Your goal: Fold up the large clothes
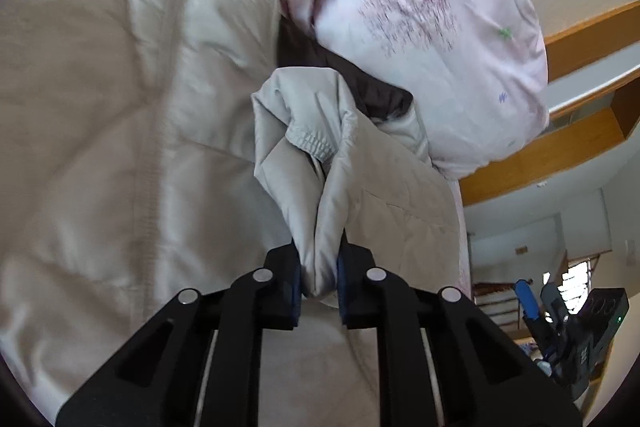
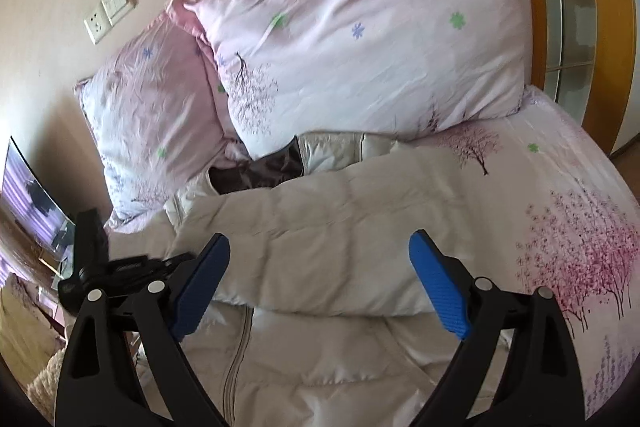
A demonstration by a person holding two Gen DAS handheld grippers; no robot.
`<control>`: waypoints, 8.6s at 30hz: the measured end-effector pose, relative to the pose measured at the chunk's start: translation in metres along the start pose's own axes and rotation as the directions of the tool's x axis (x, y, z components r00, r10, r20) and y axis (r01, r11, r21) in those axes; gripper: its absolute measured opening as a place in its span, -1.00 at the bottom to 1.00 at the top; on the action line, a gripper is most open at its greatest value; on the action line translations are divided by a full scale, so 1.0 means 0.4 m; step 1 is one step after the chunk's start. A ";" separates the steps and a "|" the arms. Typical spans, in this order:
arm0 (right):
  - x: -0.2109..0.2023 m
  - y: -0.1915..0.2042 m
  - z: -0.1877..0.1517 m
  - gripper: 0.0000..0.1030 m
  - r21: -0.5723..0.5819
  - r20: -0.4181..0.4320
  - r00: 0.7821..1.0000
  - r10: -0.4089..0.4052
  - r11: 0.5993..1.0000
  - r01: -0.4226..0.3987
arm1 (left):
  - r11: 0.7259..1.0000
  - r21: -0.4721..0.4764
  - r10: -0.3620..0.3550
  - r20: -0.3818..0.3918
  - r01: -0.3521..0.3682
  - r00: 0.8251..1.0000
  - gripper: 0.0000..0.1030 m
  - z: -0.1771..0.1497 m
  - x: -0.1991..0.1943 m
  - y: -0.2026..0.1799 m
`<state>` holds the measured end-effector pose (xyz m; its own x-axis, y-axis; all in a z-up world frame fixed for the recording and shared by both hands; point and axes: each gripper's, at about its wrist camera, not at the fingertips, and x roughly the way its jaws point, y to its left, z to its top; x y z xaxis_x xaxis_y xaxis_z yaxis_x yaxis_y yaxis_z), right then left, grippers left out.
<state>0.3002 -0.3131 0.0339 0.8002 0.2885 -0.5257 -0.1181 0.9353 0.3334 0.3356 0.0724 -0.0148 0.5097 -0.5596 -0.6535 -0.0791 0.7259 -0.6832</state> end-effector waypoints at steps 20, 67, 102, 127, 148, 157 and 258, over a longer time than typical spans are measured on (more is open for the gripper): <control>0.354 0.377 -0.076 -0.61 -0.163 -0.415 0.897 0.150 0.958 -0.236 | 0.987 0.052 0.132 0.244 -0.149 0.961 0.72 -0.130 -0.424 0.166; 0.153 0.246 -0.024 0.34 -0.107 -0.277 0.940 0.201 0.965 -0.238 | 0.934 -0.358 0.272 0.719 0.005 0.639 -0.77 -0.113 -0.939 0.414; 0.131 -0.030 -0.006 0.34 0.153 -0.238 0.947 0.215 0.971 -0.182 | 0.903 0.429 -0.017 0.022 0.006 1.000 0.84 -0.176 -0.119 -0.251; 0.270 0.042 -0.090 -0.74 0.112 -0.361 0.927 0.104 0.991 -0.068 | 0.866 0.055 0.455 0.327 -0.497 0.829 0.97 -0.193 -0.515 0.267; 0.290 0.105 -0.099 -0.67 -0.071 -0.419 0.908 -0.018 0.997 -0.013 | 0.841 0.139 0.476 0.268 -0.522 0.838 0.97 -0.224 -0.480 0.259; 0.317 0.070 -0.111 -0.66 0.021 -0.482 0.876 0.016 1.000 -0.007 | 0.869 0.170 0.411 0.276 -0.465 0.869 0.97 -0.255 -0.505 0.265; 0.249 -0.238 0.220 -0.62 0.406 -0.102 0.995 -0.020 0.912 0.060 | 0.924 0.107 0.321 0.306 -0.367 0.896 -0.78 0.318 -0.289 0.096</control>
<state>0.4431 -0.3913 0.0187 0.7383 0.2888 -0.6095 0.1795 0.7870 0.5903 0.3825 0.2159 0.0757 0.6934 -0.1463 -0.7056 -0.1688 0.9190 -0.3564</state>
